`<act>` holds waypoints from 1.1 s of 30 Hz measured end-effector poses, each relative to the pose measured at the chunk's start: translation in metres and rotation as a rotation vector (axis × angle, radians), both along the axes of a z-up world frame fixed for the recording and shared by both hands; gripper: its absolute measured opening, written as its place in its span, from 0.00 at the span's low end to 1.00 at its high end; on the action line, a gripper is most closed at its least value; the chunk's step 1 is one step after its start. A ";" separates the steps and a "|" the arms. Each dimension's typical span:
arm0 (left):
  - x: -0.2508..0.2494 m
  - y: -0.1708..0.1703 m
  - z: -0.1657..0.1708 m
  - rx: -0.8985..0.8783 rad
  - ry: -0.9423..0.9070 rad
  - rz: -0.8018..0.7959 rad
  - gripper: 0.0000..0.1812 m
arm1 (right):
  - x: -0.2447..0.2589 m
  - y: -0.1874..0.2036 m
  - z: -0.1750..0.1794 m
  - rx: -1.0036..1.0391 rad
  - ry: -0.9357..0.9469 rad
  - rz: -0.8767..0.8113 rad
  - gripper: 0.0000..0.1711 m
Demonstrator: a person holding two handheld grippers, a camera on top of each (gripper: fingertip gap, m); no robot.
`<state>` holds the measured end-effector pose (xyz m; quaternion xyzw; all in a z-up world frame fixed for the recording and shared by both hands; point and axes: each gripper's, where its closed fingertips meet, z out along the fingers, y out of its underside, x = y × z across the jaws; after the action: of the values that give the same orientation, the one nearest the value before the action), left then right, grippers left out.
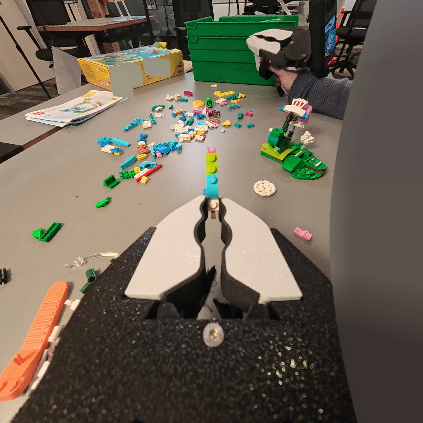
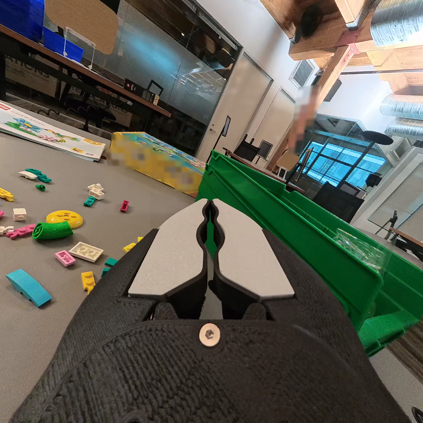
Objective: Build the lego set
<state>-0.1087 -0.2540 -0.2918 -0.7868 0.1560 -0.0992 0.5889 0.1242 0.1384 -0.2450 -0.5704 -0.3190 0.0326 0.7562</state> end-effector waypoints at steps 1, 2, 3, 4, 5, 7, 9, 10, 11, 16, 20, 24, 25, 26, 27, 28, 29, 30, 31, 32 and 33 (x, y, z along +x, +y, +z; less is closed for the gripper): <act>0.001 0.000 0.000 -0.001 -0.002 -0.004 0.04 | -0.001 0.000 0.000 0.001 -0.007 0.001 0.00; 0.002 0.000 0.000 -0.001 0.000 -0.006 0.04 | -0.001 -0.001 -0.001 0.003 -0.012 0.002 0.00; 0.002 0.000 0.000 -0.002 0.004 -0.006 0.04 | -0.002 -0.001 -0.001 0.003 -0.015 0.003 0.00; 0.002 0.000 -0.001 -0.002 0.006 -0.007 0.04 | -0.002 -0.001 -0.001 0.004 -0.017 0.004 0.00; 0.002 0.000 -0.001 -0.003 0.007 -0.007 0.04 | -0.002 -0.001 -0.001 0.004 -0.017 0.005 0.00; 0.002 0.000 -0.001 -0.001 0.006 -0.006 0.04 | -0.003 -0.001 -0.001 0.004 -0.016 0.010 0.00; 0.002 0.000 -0.001 -0.002 0.006 -0.007 0.04 | -0.004 -0.002 -0.001 0.006 -0.019 0.016 0.00; 0.002 0.000 -0.001 -0.003 0.007 -0.007 0.04 | -0.004 -0.003 -0.001 0.008 -0.022 0.019 0.00; 0.002 0.000 -0.001 -0.003 0.009 -0.008 0.05 | -0.005 -0.004 -0.001 0.009 -0.025 0.023 0.00; 0.003 0.000 -0.002 -0.007 0.016 -0.010 0.05 | -0.009 -0.006 -0.002 0.014 -0.039 0.040 0.00; 0.004 0.000 -0.002 -0.011 0.018 -0.012 0.05 | -0.011 -0.008 -0.002 0.018 -0.043 0.051 0.00; 0.003 0.000 -0.002 -0.010 0.017 -0.011 0.04 | -0.012 -0.009 -0.002 0.018 -0.045 0.057 0.00; 0.003 0.000 -0.002 -0.010 0.017 -0.011 0.04 | -0.012 -0.009 -0.002 0.017 -0.046 0.058 0.00; 0.003 0.000 -0.002 -0.010 0.016 -0.011 0.04 | -0.012 -0.009 -0.002 0.016 -0.047 0.058 0.00; 0.004 0.000 -0.002 -0.011 0.016 -0.011 0.04 | -0.012 -0.009 -0.002 0.015 -0.048 0.059 0.00; 0.003 0.000 -0.002 -0.011 0.015 -0.011 0.04 | -0.013 -0.009 -0.003 0.015 -0.049 0.060 0.00; 0.003 0.000 -0.002 -0.011 0.015 -0.011 0.04 | -0.013 -0.009 -0.003 0.015 -0.050 0.061 0.00; 0.003 0.000 -0.002 -0.012 0.015 -0.011 0.04 | -0.013 -0.010 -0.003 0.014 -0.051 0.063 0.00; 0.003 0.000 -0.002 -0.013 0.014 -0.012 0.04 | -0.013 -0.010 -0.003 0.012 -0.053 0.064 0.00; 0.004 0.000 -0.003 -0.016 0.013 -0.012 0.04 | -0.014 -0.010 -0.004 0.011 -0.055 0.066 0.00; 0.003 0.000 -0.003 -0.017 0.012 -0.013 0.04 | -0.014 -0.010 -0.004 0.010 -0.057 0.068 0.00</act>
<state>-0.1053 -0.2540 -0.2946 -0.7914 0.1635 -0.0996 0.5806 0.1101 0.1285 -0.2490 -0.5561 -0.3597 0.0407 0.7482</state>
